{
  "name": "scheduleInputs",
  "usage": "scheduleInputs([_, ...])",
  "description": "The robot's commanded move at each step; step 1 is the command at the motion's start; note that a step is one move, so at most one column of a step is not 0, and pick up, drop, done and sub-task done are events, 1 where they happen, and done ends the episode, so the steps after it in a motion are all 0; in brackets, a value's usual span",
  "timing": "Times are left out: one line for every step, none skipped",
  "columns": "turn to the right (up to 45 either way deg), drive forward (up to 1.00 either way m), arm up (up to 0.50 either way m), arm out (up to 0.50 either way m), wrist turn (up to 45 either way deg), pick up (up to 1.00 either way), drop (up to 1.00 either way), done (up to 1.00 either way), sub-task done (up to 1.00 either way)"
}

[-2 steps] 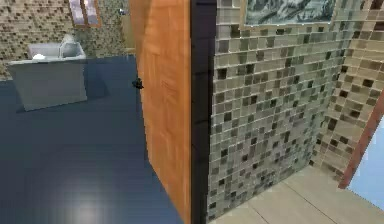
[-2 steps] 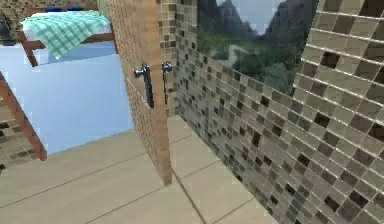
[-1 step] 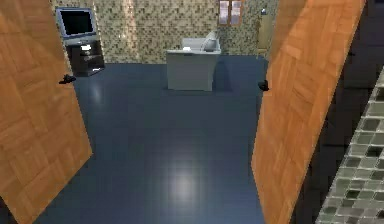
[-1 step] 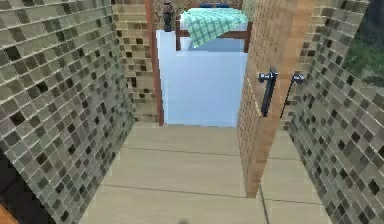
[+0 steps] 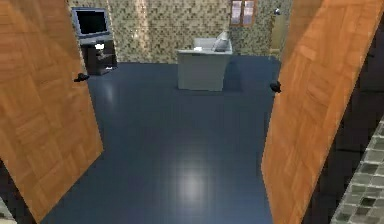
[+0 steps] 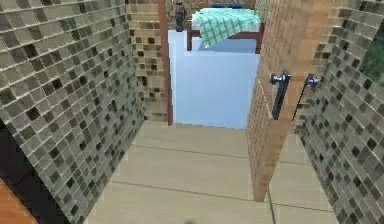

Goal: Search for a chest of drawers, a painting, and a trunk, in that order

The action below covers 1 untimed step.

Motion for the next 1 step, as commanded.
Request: scheduleInputs([0.0,1.00,0.00,0.00,0.0,0.00,0.00,0.00,0.00])
